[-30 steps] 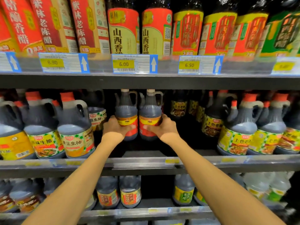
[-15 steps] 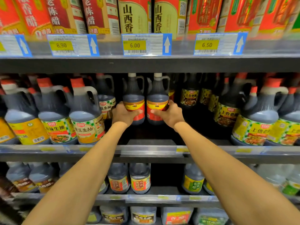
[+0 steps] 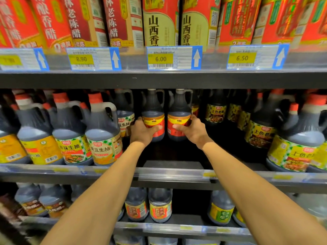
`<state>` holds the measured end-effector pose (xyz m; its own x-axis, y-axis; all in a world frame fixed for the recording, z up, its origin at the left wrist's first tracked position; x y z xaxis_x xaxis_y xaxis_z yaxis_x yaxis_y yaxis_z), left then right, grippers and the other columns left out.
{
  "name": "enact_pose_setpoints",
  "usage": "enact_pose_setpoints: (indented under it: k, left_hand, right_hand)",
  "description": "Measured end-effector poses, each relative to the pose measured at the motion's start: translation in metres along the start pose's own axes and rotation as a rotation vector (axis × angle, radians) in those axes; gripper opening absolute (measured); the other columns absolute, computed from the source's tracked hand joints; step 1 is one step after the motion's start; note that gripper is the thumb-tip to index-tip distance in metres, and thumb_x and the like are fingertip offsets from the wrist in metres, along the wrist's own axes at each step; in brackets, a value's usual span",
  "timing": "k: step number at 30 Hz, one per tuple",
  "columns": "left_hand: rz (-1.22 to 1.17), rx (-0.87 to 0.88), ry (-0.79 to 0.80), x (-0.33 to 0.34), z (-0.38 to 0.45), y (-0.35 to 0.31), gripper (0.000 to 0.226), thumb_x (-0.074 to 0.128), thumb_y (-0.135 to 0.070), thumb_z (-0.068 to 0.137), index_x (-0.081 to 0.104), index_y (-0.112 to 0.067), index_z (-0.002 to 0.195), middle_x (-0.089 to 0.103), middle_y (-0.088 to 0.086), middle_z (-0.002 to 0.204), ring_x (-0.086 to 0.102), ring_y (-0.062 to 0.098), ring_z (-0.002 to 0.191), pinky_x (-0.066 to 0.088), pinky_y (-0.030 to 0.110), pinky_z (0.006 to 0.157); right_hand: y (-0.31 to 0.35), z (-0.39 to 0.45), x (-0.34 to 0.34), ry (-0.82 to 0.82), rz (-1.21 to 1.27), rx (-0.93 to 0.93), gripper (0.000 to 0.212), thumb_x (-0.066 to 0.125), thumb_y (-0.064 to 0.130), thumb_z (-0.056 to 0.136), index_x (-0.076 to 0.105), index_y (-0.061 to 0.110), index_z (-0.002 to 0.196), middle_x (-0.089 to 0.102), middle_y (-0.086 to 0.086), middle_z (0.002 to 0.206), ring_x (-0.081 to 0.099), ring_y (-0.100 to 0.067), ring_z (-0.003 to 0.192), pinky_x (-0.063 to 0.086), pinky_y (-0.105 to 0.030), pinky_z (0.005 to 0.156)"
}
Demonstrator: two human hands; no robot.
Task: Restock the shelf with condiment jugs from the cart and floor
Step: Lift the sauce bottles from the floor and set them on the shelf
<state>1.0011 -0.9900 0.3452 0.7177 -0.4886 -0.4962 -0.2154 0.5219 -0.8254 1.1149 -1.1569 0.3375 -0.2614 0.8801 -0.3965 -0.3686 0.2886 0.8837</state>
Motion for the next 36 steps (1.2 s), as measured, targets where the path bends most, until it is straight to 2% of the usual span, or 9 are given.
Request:
enact_pose_setpoints:
  k: [4,6,12,17,20,24,28,33,36]
  left_hand:
    - [-0.051,0.020,0.015,0.002,0.010,0.009,0.059,0.086,-0.033,0.074,0.061,-0.006,0.121,0.068,0.013,0.121,0.061,0.033,0.117,0.048,0.033,0.093]
    - [-0.058,0.016,0.012,0.003,0.015,0.013,0.061,0.086,-0.035,0.073,0.060,-0.008,0.122,0.067,0.013,0.122,0.058,0.033,0.119,0.049,0.040,0.099]
    - [-0.073,0.005,0.006,0.006,0.022,0.018,0.062,0.085,-0.034,0.076,0.057,-0.010,0.126,0.064,0.014,0.128,0.055,0.033,0.122,0.044,0.038,0.100]
    - [-0.089,0.014,-0.008,0.008,0.025,0.024,0.065,0.086,-0.037,0.072,0.060,-0.011,0.124,0.066,0.013,0.124,0.058,0.033,0.119,0.049,0.041,0.101]
    - [-0.105,0.005,0.007,0.008,0.026,0.026,0.067,0.086,-0.041,0.069,0.060,-0.012,0.125,0.066,0.011,0.124,0.057,0.032,0.120,0.049,0.042,0.101]
    - [-0.142,0.030,0.006,0.010,0.035,0.037,0.086,0.075,-0.065,0.049,0.063,-0.019,0.121,0.069,0.004,0.120,0.062,0.030,0.115,0.052,0.050,0.099]
    - [-0.136,0.043,0.008,0.009,0.032,0.035,0.075,0.082,-0.055,0.059,0.064,-0.018,0.121,0.070,0.005,0.119,0.062,0.030,0.114,0.052,0.051,0.098]
    - [-0.157,0.051,0.009,0.009,0.033,0.035,0.084,0.073,-0.065,0.048,0.066,-0.017,0.117,0.072,0.004,0.113,0.063,0.029,0.112,0.053,0.049,0.097]
    - [-0.155,0.039,0.009,0.009,0.032,0.036,0.083,0.074,-0.065,0.048,0.065,-0.019,0.117,0.070,0.005,0.116,0.061,0.029,0.114,0.053,0.050,0.097]
  right_hand:
    - [0.000,0.006,0.003,0.011,-0.014,0.012,0.072,0.087,0.034,0.076,0.053,0.012,0.136,0.064,-0.008,0.132,0.059,-0.024,0.124,0.046,-0.028,0.098]
    - [-0.001,0.008,0.004,0.004,-0.006,0.020,0.071,0.086,0.032,0.077,0.053,0.011,0.136,0.064,-0.008,0.132,0.059,-0.024,0.124,0.045,-0.026,0.095]
    - [0.001,0.011,0.008,0.002,-0.013,0.023,0.068,0.085,0.029,0.079,0.051,0.009,0.135,0.062,-0.010,0.134,0.058,-0.026,0.124,0.045,-0.028,0.097]
    - [0.005,0.008,0.007,-0.011,-0.022,0.018,0.065,0.082,0.026,0.083,0.050,0.006,0.135,0.061,-0.011,0.133,0.057,-0.025,0.125,0.039,-0.016,0.088]
    - [0.005,0.007,0.008,-0.014,-0.021,0.020,0.066,0.083,0.027,0.081,0.050,0.006,0.134,0.061,-0.011,0.133,0.057,-0.026,0.125,0.042,-0.023,0.094]
    - [0.005,0.008,0.010,-0.015,-0.012,0.034,0.067,0.083,0.028,0.081,0.049,0.007,0.134,0.061,-0.011,0.134,0.057,-0.026,0.125,0.044,-0.029,0.100]
    - [0.007,0.008,0.010,-0.009,-0.003,0.032,0.065,0.082,0.027,0.083,0.049,0.007,0.135,0.060,-0.010,0.136,0.055,-0.026,0.127,0.042,-0.027,0.100]
    - [0.008,0.007,0.010,-0.019,-0.014,0.016,0.065,0.081,0.026,0.083,0.048,0.005,0.136,0.059,-0.011,0.137,0.056,-0.027,0.128,0.043,-0.031,0.103]
    - [0.006,0.008,0.012,-0.017,-0.011,0.012,0.066,0.081,0.027,0.083,0.049,0.005,0.135,0.060,-0.011,0.135,0.057,-0.027,0.126,0.043,-0.026,0.097]
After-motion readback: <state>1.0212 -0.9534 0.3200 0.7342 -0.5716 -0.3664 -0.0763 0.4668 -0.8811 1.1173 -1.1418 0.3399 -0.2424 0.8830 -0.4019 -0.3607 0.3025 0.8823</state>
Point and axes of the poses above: each hand's wrist, its own z-axis towards the middle knuckle, its own x-axis out of the palm, y = z × x, the point moved 3 cm from there along z, towards the middle knuckle
